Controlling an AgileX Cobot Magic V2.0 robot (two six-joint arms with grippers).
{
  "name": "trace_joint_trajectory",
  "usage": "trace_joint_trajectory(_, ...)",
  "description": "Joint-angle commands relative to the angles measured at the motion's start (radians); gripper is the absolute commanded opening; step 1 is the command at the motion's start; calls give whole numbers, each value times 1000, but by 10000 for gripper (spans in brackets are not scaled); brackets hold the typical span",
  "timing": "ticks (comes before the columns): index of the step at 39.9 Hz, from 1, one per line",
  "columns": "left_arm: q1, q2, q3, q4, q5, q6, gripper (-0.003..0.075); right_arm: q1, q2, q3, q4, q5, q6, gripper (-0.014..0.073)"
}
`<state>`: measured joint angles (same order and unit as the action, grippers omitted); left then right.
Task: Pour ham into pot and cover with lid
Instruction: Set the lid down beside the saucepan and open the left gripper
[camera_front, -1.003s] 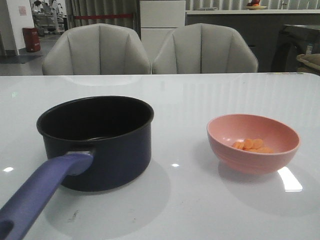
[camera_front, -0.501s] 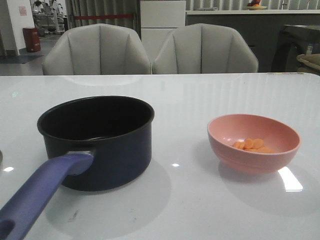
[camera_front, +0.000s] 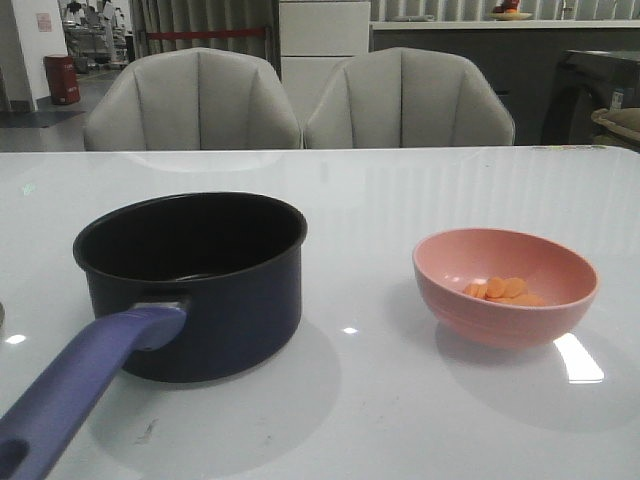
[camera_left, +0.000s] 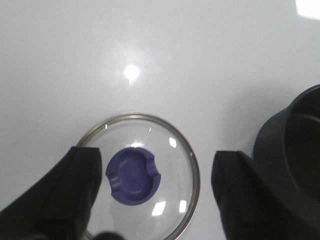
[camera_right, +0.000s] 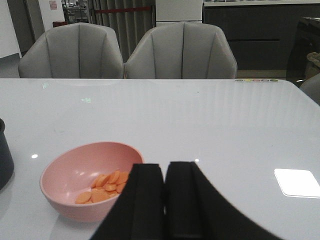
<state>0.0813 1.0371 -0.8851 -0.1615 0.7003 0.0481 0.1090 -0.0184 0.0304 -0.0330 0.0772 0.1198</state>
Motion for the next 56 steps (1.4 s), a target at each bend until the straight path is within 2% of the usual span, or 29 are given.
trace_joint_trajectory(1,-69,-145,48,16,-156,1,502,0,-10,6,-4,-77,-3,142)
trace_joint_trajectory(10,-234,-425,196,101,-226,1,502,0,-10,6,-4,-77,-3,142)
trace_joint_trajectory(22,-292,-769,385,126,-244,1,502,0,-10,6,-4,-91,-3,142)
trace_joint_trajectory(29,-326,-929,499,142,-244,1,502,0,-10,2,43,-245,19,142)
trace_joint_trajectory(32,-333,-970,526,142,-278,1,502,0,1,-30,65,-217,19,142)
trace_joint_trajectory(36,-333,-984,532,142,-312,1,502,0,69,-117,65,-96,19,142)
trace_joint_trajectory(44,-346,-984,532,142,-316,1,502,0,290,-303,66,70,19,142)
trace_joint_trajectory(52,-352,-984,532,142,-317,1,502,0,440,-322,89,-77,21,142)
trace_joint_trajectory(56,-352,-984,532,142,-317,1,502,1,516,-371,107,-45,19,148)
